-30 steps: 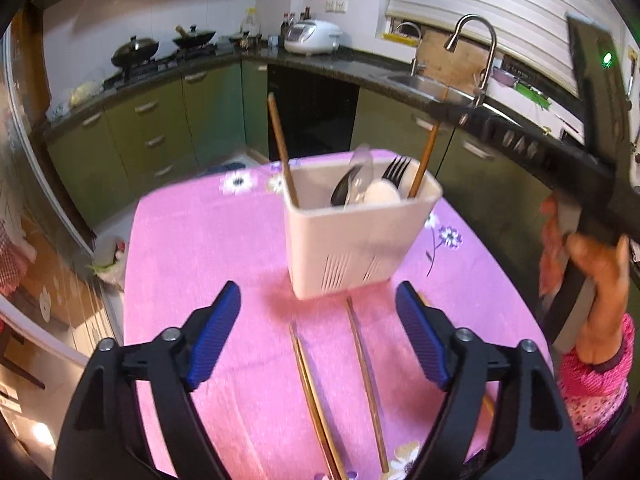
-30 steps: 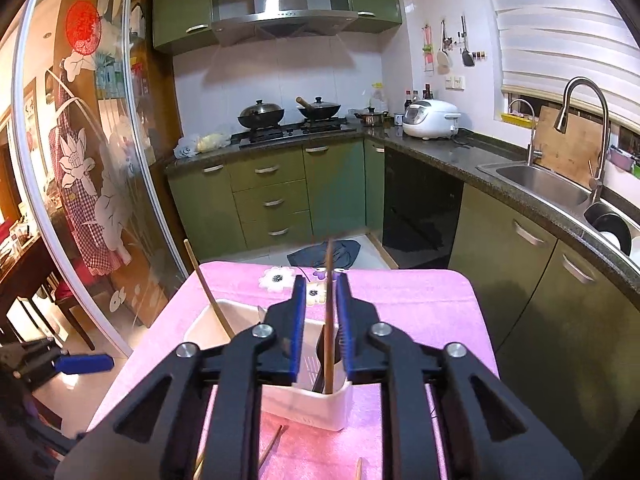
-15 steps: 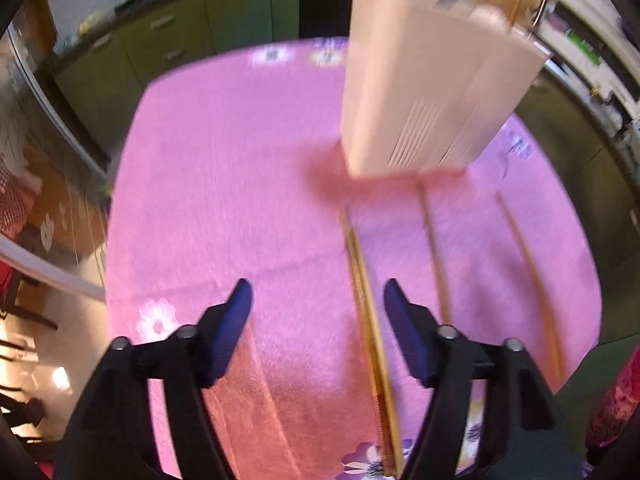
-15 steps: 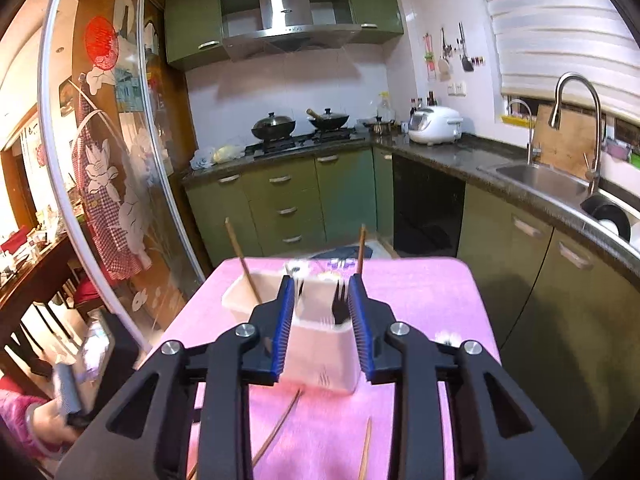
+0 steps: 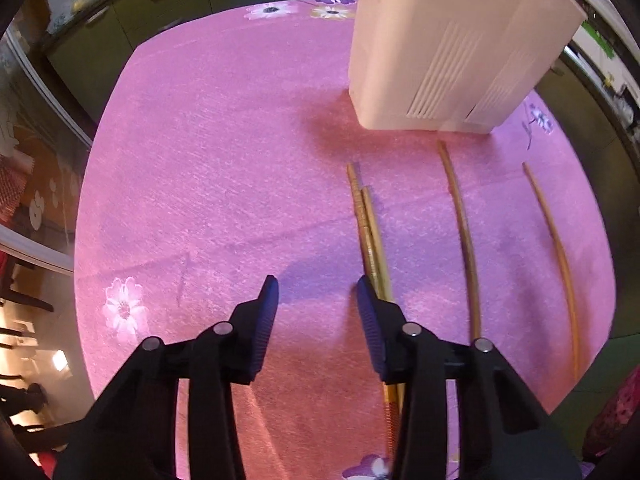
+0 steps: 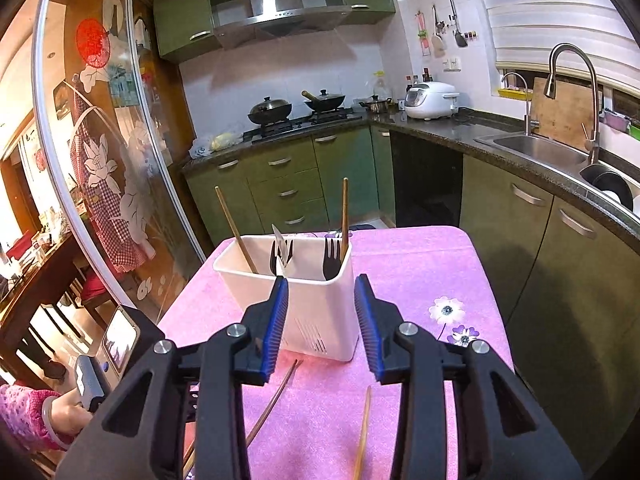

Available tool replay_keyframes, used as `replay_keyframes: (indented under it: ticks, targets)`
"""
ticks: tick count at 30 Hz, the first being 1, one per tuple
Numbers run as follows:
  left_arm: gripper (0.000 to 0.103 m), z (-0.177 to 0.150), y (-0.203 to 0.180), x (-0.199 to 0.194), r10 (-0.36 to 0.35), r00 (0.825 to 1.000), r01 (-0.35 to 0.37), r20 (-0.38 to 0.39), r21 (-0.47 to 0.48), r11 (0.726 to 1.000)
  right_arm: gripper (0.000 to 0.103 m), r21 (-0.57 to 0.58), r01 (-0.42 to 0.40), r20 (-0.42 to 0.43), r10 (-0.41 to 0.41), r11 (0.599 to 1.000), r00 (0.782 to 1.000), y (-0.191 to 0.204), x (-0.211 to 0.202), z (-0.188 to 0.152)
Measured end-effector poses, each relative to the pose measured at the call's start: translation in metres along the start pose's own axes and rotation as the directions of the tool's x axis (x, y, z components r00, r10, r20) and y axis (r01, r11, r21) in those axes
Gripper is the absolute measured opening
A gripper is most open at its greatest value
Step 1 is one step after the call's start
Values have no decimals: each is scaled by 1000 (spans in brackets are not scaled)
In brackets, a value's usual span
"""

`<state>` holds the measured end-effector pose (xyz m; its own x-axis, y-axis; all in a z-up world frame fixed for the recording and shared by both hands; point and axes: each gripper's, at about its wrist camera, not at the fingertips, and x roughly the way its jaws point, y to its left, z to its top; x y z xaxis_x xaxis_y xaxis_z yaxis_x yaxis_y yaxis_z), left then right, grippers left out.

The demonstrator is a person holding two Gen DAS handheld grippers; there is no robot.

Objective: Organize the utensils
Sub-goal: 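Close the left gripper on a wooden chopstick while the right gripper grasps another chopstick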

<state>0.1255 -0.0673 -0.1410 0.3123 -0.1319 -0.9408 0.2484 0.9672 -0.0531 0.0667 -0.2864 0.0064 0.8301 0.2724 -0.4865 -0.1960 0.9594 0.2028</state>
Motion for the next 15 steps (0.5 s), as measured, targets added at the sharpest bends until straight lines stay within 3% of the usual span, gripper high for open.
replay_keyframes:
  ticks: [5, 15]
  targets:
    - [40, 0, -7, -7, -37, 999, 37, 15, 2, 999, 35, -2, 1, -11, -1, 1000, 1000, 1, 5, 4]
    - [42, -1, -12, 0, -14, 1000, 14, -19, 24, 1000, 35, -10, -4, -22, 3, 1000, 1000, 4, 7, 5]
